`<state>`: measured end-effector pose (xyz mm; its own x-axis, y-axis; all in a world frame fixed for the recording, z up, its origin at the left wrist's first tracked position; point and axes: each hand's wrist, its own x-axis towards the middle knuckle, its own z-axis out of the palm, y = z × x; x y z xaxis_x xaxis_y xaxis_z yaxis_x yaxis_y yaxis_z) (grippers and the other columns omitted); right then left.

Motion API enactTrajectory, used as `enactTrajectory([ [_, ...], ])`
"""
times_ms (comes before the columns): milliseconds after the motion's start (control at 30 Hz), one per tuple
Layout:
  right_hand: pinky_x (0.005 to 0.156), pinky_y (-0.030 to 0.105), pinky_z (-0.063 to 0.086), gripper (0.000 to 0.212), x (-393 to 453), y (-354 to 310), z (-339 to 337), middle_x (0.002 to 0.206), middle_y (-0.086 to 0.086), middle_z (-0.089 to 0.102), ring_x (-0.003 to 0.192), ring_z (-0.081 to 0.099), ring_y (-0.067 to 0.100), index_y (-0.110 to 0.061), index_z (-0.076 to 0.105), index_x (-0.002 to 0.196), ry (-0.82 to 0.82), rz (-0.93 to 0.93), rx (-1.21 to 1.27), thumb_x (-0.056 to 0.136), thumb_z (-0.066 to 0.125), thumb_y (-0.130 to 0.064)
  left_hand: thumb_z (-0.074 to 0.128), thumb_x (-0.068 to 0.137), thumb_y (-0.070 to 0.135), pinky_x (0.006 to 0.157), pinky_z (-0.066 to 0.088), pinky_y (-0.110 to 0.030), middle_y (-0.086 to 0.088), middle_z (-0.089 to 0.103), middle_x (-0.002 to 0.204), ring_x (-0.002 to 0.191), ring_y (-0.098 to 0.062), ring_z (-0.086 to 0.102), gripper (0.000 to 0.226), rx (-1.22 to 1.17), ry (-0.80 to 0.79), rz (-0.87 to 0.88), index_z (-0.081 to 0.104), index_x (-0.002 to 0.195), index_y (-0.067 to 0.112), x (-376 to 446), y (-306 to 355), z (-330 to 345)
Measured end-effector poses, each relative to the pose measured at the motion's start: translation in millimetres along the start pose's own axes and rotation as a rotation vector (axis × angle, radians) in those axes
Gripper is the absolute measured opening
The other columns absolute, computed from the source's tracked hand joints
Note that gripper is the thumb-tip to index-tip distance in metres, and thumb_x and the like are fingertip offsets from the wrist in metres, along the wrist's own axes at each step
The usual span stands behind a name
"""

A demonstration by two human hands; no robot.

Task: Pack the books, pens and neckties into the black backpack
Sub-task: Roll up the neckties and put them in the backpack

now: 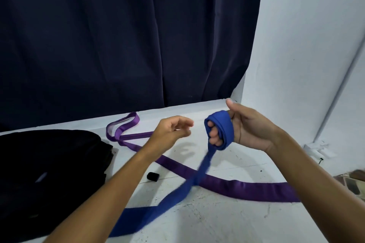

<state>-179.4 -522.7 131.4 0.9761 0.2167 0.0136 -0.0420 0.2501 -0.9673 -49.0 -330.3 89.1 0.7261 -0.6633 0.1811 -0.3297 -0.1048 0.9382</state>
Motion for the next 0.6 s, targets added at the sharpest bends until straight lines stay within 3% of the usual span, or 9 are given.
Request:
enactTrajectory([
  [67,0.075,0.04,0.059,0.061,-1,-13,8,0.09,0.022,0.071,0.082,0.071,0.034,0.006,0.072,0.097,0.05,-0.024,0.041,0.092,0.042,-0.047,0.072,0.077,0.004,0.093,0.052,-0.029,0.002,0.07,0.112,0.111,-0.014,0.063,0.037,-0.089,-0.06,0.149,0.066,0.11,0.019,-6,1,17],
  [200,0.08,0.041,0.059,0.057,2,-29,21,0.101,0.025,0.07,0.091,0.07,0.036,0.008,0.07,0.105,0.055,-0.063,0.172,0.096,0.038,-0.038,0.08,0.071,0.017,0.095,0.053,-0.036,0.008,0.07,0.106,0.11,-0.018,0.064,0.042,-0.239,-0.004,0.293,0.064,0.109,0.024,-10,4,51],
  [300,0.083,0.042,0.058,0.058,3,-35,26,0.109,0.027,0.068,0.099,0.068,0.038,0.009,0.068,0.109,0.072,-0.09,0.217,0.094,0.041,-0.039,0.079,0.077,0.001,0.082,0.056,-0.027,0.009,0.073,0.09,0.094,-0.016,0.069,0.03,-0.307,0.173,0.287,0.067,0.096,0.021,-9,14,67],
  [367,0.085,0.042,0.058,0.059,3,-38,28,0.112,0.027,0.067,0.101,0.068,0.038,0.01,0.068,0.11,0.099,-0.113,0.243,0.092,0.043,-0.041,0.074,0.081,0.001,0.077,0.056,-0.025,0.002,0.074,0.084,0.085,-0.023,0.069,0.02,-0.265,0.263,0.265,0.069,0.088,0.019,-8,19,73],
  [467,0.088,0.043,0.057,0.061,4,-41,29,0.116,0.028,0.065,0.102,0.068,0.038,0.011,0.063,0.116,0.138,-0.133,0.264,0.091,0.045,-0.041,0.06,0.092,0.0,0.075,0.055,-0.031,-0.001,0.072,0.08,0.074,-0.02,0.067,0.017,-0.292,0.237,0.201,0.067,0.086,0.014,-9,22,77],
  [600,0.089,0.042,0.057,0.062,5,-40,28,0.117,0.027,0.065,0.104,0.067,0.037,0.011,0.062,0.119,0.162,-0.159,0.286,0.092,0.045,-0.041,0.055,0.097,0.007,0.059,0.043,-0.022,-0.003,0.063,0.071,0.057,-0.008,0.049,0.016,-0.354,0.193,0.18,0.059,0.082,0.012,-12,25,77],
])
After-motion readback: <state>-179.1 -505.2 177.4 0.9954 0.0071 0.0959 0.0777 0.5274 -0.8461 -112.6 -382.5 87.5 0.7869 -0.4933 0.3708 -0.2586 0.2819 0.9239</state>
